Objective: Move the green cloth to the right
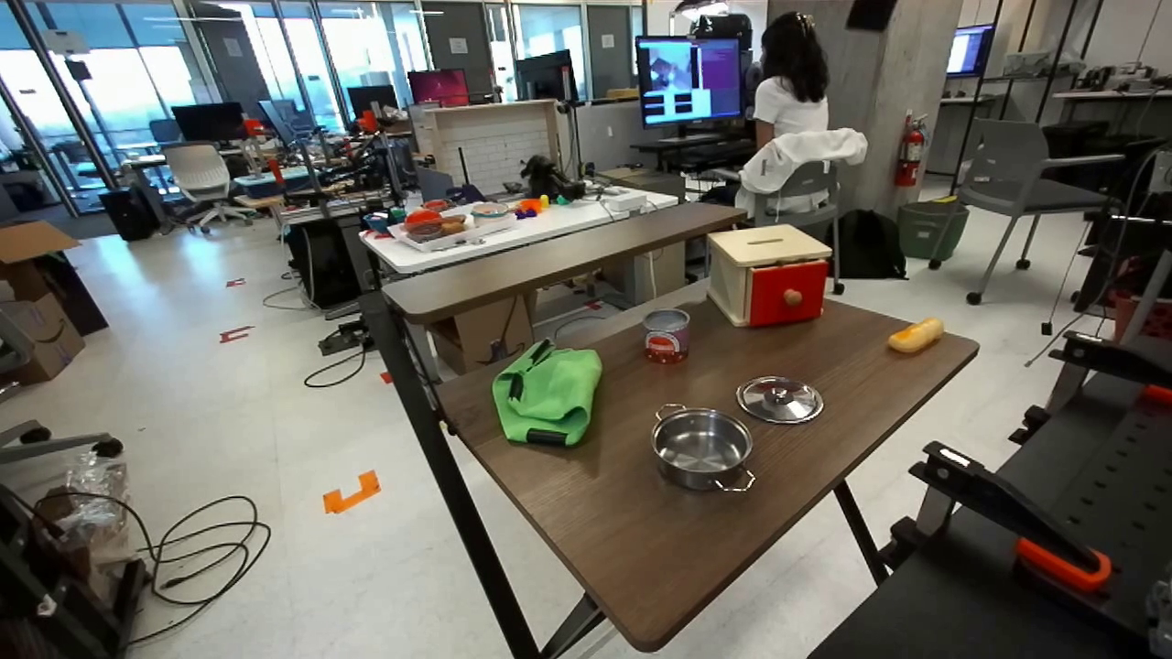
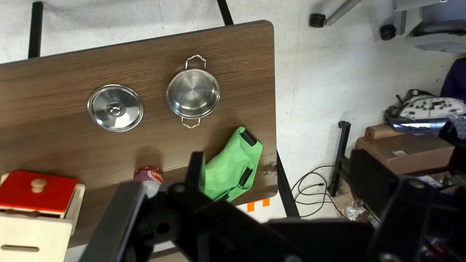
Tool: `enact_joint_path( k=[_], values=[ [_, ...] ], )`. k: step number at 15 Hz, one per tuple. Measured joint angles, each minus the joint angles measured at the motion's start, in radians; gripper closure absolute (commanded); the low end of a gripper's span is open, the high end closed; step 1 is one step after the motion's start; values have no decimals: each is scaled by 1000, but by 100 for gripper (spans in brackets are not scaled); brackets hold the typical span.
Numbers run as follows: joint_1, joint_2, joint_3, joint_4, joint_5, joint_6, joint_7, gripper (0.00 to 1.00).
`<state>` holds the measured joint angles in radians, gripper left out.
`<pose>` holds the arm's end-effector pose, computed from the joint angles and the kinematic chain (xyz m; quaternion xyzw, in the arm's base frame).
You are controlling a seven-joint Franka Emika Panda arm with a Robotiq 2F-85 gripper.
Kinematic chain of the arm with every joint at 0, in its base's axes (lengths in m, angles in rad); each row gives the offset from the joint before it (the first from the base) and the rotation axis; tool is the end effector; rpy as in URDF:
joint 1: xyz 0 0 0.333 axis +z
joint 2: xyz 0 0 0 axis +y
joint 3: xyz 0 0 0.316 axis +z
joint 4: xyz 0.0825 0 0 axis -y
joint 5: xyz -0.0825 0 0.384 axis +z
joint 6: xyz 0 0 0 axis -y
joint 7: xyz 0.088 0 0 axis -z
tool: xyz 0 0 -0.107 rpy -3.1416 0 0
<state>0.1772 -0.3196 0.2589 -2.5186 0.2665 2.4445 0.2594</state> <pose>0.4078 0.1913 0.4129 -0.9911 0.0051 -0.0940 0.0939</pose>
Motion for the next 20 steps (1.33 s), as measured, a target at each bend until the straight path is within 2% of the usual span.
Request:
enact_joint_path(
  k=[3,7,11,16,20],
  values=[
    [1,174,47,45,-61,105,106,0],
    [4,423,43,156,-228,226,244,0],
    [90,644,-56,324,-374,285,358,0],
    [228,872,-190,557,-397,288,413,0],
    [285,1031,-238,727,-393,288,447,0]
  ],
)
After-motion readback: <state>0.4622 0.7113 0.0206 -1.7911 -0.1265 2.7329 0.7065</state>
